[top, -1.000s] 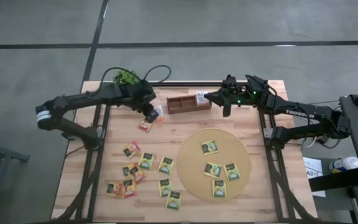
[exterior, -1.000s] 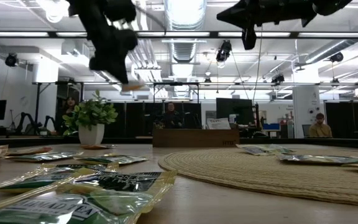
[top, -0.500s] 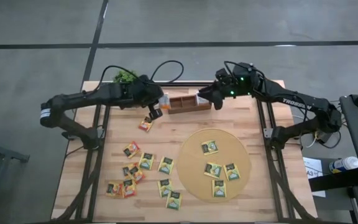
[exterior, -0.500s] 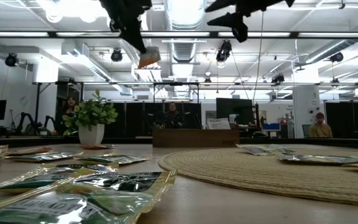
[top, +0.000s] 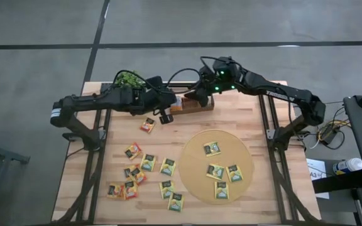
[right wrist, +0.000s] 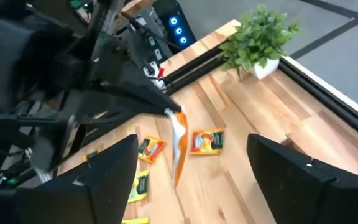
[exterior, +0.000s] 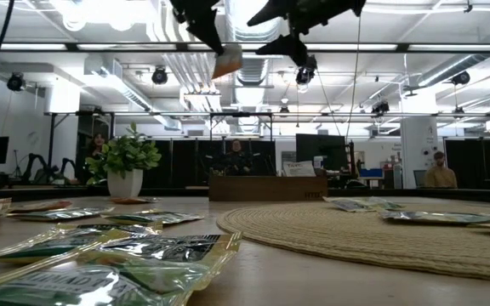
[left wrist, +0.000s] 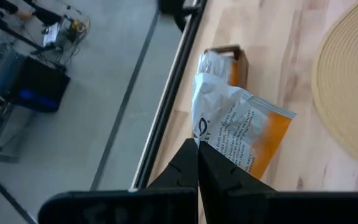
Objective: Pick & Place Tea
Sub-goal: Put the white tea bag into the right section of the wooden organizer
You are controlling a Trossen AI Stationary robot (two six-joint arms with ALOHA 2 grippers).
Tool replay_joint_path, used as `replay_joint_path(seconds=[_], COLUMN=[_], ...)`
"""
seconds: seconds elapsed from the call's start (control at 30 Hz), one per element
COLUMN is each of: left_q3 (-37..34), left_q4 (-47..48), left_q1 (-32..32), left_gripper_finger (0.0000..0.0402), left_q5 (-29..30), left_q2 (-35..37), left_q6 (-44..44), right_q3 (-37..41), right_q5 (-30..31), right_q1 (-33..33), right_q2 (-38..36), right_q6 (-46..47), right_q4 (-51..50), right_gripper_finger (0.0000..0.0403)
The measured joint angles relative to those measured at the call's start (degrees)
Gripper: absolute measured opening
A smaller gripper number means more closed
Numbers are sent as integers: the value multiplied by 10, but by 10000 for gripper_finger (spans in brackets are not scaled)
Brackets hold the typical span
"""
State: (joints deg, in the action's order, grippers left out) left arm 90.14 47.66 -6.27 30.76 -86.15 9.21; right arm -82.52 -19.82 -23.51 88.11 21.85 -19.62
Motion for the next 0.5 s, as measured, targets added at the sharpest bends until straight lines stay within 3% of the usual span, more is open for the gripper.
replay_joint_path(seconds=[0.27,0.5], left_q3=[14,14], left_q4=[-1,-1], left_q1=[1,1], left_gripper_finger=[0,0], left_q5=[2,2], left_q2=[-12,-13], left_q6=[0,0], right_q3=[-46,-57], right_q5=[-46,-73], right_q1=[6,13], right_q2=[58,77], right_q6=[-9,-11], right_q4=[-17,-16], right_gripper_finger=[266,208])
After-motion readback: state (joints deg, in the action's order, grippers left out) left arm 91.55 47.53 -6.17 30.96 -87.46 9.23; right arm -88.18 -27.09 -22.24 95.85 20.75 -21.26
